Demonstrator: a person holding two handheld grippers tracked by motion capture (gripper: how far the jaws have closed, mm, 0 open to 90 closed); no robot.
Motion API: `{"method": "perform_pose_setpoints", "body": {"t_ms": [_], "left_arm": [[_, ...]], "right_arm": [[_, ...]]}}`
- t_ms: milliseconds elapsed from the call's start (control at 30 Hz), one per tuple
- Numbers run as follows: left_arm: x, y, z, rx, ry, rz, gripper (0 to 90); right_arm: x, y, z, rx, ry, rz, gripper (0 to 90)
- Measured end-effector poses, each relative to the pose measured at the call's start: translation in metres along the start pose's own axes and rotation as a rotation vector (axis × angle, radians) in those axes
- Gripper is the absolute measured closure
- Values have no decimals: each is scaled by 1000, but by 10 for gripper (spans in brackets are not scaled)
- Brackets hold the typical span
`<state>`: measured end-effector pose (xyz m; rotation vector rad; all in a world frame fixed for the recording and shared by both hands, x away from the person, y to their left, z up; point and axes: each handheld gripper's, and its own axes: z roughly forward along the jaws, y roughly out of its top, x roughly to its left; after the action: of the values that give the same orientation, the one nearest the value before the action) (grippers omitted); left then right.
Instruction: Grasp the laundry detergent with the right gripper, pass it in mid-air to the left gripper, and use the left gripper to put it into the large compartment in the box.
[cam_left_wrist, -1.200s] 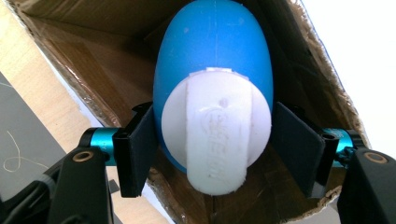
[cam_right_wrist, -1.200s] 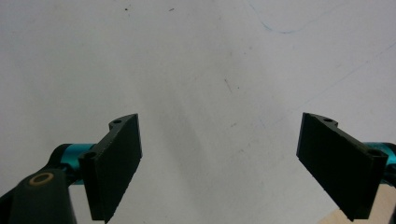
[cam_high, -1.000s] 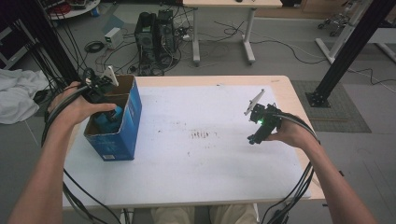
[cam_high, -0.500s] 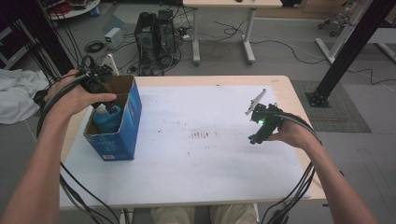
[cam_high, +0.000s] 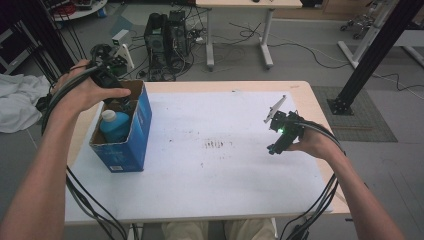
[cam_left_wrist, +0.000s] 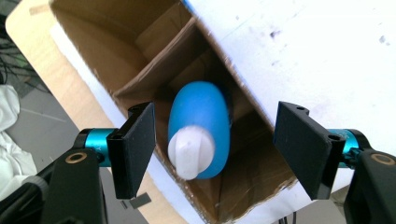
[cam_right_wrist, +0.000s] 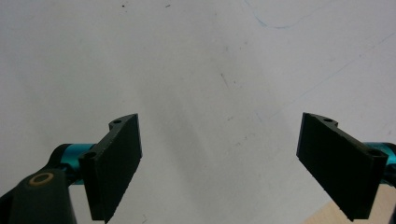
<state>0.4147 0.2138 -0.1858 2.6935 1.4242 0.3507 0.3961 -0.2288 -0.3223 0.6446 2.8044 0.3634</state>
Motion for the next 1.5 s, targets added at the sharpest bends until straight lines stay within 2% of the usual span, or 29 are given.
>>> {"method": "perform_pose_setpoints", "body": {"t_ms": [67,100,200,233,300,333,367,400,433,467,567,600,667,800,833,900,933,1000,1033,1067,1133,1167,1233,1300,1367,1400,1433,1467,1500], "left_arm": [[-4,6,-4,-13,-6,11,300],[-1,0,0,-5,0,-3,299],[-10,14,-9,-19,-10,40,299],[5,-8,8,12,0,-26,299],[-15,20,-12,-32,-24,60,299],[-10,12,-8,-28,-9,24,299],[-20,25,-12,-42,-31,73,299],[-23,28,-12,-43,-28,83,299],[-14,19,-11,-27,-22,60,299],[-26,31,-12,-48,-38,94,299],[-31,37,-11,-66,-53,113,299],[-29,34,-11,-61,-45,99,299],[-38,42,-10,-73,-64,130,299],[-43,46,-9,-85,-70,148,299],[-53,54,-6,-100,-96,182,299],[-38,42,-10,-73,-62,134,299],[-56,56,-6,-103,-100,186,299],[-66,63,0,-103,-114,206,298],[-48,50,-8,-95,-90,167,299],[-42,46,-9,-81,-67,148,281],[-79,72,10,-98,-144,242,242],[-47,49,-8,-95,-86,161,242],[-81,74,12,-98,-146,252,242],[-88,77,16,-110,-153,265,242],[-74,69,7,-98,-133,231,242],[-99,82,24,-106,-175,289,242],[-82,74,13,-102,-147,253,242],[-102,83,27,-108,-179,293,242],[-99,82,25,-108,-176,288,242]], "right_arm": [[-1,-5,-3,2,-9,8,133],[-1,-5,-4,7,-8,15,133],[-1,-5,-4,3,-10,14,133],[-1,-5,-5,7,-11,18,133],[-1,-5,-4,3,-8,13,133],[0,-5,-5,8,-12,20,133],[-1,-5,-4,5,-9,15,133],[-1,-5,-5,8,-12,19,133],[0,-6,-5,10,-11,21,133],[0,-5,-5,8,-11,20,133],[0,-6,-5,10,-11,20,133],[0,-6,-5,11,-11,21,133],[0,-5,-5,11,-11,18,133],[1,-5,-4,11,-13,19,133],[0,-5,-5,12,-11,19,133],[1,-5,-4,12,-11,19,133],[0,-5,-5,10,-12,19,133],[1,-4,-4,13,-12,17,133],[1,-4,-4,13,-12,15,133],[1,-5,-4,12,-11,19,133],[1,-5,-4,10,-12,17,133],[1,-4,-4,13,-13,16,133],[1,-4,-4,12,-12,16,133],[2,-4,-4,14,-15,18,133],[2,-4,-4,13,-15,18,133],[2,-4,-4,13,-12,18,133],[2,-5,-4,9,-16,15,133],[2,-4,-4,13,-14,19,133],[2,-6,-5,10,-16,17,133]]}}
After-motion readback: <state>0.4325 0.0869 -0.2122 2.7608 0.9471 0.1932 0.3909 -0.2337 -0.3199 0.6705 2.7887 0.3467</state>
